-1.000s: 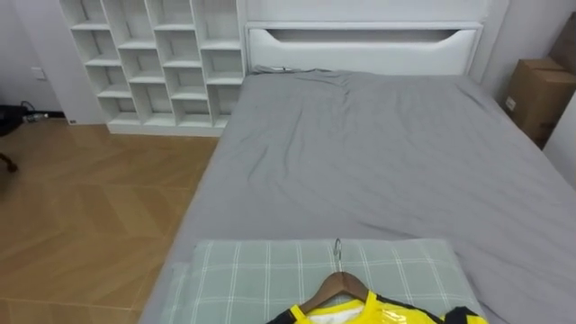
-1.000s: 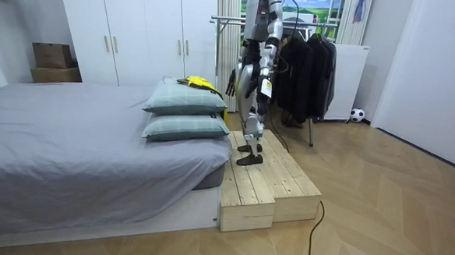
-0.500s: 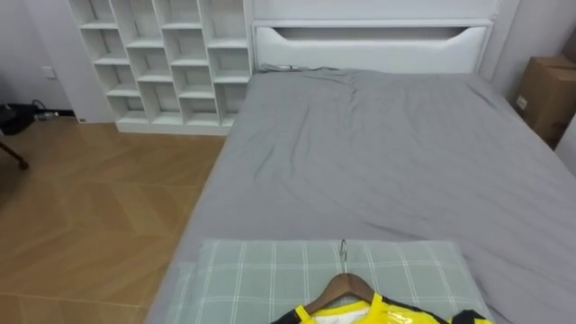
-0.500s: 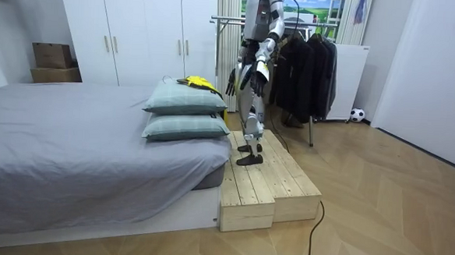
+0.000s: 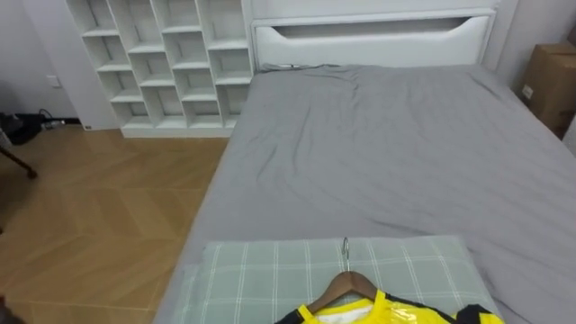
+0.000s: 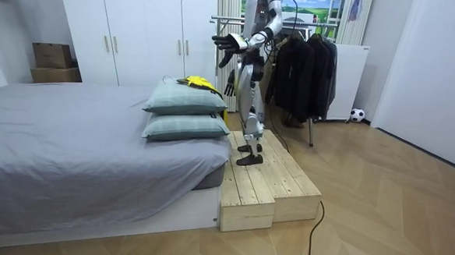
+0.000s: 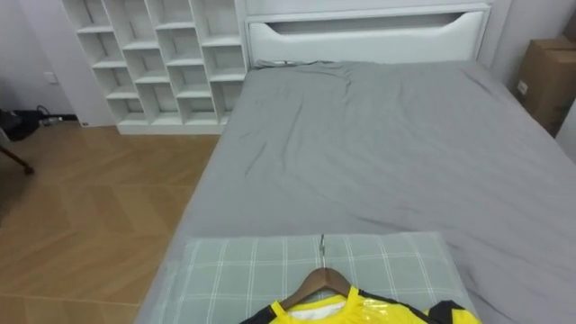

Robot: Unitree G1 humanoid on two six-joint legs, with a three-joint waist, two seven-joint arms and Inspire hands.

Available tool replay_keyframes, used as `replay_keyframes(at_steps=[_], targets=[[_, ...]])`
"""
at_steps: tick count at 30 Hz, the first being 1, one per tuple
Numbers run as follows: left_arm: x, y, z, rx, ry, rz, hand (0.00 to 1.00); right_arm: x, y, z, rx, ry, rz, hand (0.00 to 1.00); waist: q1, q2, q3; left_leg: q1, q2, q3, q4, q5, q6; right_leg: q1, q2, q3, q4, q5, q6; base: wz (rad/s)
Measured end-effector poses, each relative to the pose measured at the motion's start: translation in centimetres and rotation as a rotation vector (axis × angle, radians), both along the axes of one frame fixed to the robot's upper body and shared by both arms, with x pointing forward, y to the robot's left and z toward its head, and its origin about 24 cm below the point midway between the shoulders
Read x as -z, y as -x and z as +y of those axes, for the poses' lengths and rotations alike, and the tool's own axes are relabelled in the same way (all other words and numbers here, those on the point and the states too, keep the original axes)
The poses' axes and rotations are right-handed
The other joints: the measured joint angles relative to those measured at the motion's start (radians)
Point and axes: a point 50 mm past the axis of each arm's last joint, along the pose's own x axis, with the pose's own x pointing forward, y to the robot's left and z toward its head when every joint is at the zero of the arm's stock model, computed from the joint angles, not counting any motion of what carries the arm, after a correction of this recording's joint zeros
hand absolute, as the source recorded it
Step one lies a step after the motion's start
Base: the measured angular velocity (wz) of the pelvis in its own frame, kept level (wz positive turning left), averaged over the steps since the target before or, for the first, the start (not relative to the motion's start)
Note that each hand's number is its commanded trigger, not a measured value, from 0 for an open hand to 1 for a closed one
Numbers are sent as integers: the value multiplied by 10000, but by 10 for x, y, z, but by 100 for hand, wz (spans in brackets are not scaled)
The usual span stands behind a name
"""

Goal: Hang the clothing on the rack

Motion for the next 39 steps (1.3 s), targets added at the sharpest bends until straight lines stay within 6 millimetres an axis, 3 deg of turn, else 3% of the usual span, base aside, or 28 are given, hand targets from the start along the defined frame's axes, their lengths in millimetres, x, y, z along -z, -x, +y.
replay_keyframes(at_steps=[6, 9, 12, 16, 22, 31, 39], targets=[[-20, -21, -13, 1266, -1142, -649, 0, 0, -1, 0, -9, -28, -56, 0, -107, -127, -21, -2, 12, 89, -30, 0, 0, -56, -3, 52, -3, 0, 0, -4], [-25, -28, -24, 2065, -1585, -737, 0, 0, -1, 1, -22, -42, -69, 0, -167, -191, -71, -46, 19, 98, -18, 1, 0, -114, -1, 73, 12, 0, 0, 0], [-32, -35, -35, 2858, -2041, -809, 0, 0, -2, 1, -40, -52, -93, 0, -205, -255, -60, -80, 26, 113, 3, 1, 0, -142, -1, 88, 28, 2, -2, 0], [-30, -37, -44, 3449, -2394, -611, 0, 0, -3, 1, -100, -38, -128, 0, -339, -248, -41, -47, 42, 247, -44, 0, 2, -168, -1, 329, 22, 3, -2, -7], [-28, -40, -52, 3954, -2255, -331, 0, 0, -6, 2, -291, -97, -160, 0, -575, -286, 7, -13, 44, 286, -87, 0, 1, -179, 1, 336, 20, 4, -4, -2], [-10, -37, -71, 4878, -1760, 672, 0, 1, -10, 6, -343, -215, -161, 0, -664, -314, -4, -21, 52, 363, -140, 1, 1, -242, 3, 403, 13, 4, -4, -1], [-13, -45, -76, 5253, -1657, 746, 0, 1, -14, 9, -431, -283, -236, 0, -750, -353, 7, -54, 55, 381, -70, 1, 2, -282, 7, 551, 26, 4, -4, 0]])
